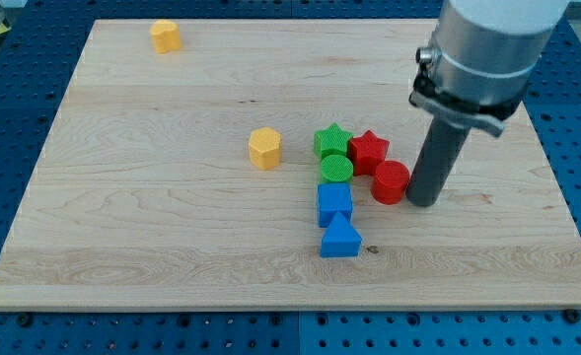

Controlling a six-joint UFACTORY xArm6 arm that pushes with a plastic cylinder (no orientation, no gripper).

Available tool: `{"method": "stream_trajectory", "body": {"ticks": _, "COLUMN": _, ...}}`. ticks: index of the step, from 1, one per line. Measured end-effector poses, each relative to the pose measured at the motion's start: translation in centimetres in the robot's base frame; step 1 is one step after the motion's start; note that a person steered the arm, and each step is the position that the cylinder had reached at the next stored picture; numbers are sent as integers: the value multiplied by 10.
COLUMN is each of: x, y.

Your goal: Push the green star to the top center of the board

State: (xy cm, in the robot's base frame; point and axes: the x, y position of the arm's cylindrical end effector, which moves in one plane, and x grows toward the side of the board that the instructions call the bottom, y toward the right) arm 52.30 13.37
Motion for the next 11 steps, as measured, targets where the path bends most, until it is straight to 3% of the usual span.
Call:
{"method": "stream_trajectory", "body": {"ticks": 2, "x": 38, "y": -14}}
{"method": "stream_trajectory", "body": {"ticks": 3, "x": -7, "y": -37}}
{"method": "stream_trajectory", "body": {"ticks": 4, "x": -33, "y": -37}}
{"method": "stream_trajectory", "body": {"ticks": 6, "x": -66, "y": -91}}
{"method": "stream_trajectory", "body": {"ticks": 11, "x": -91, "y": -127}}
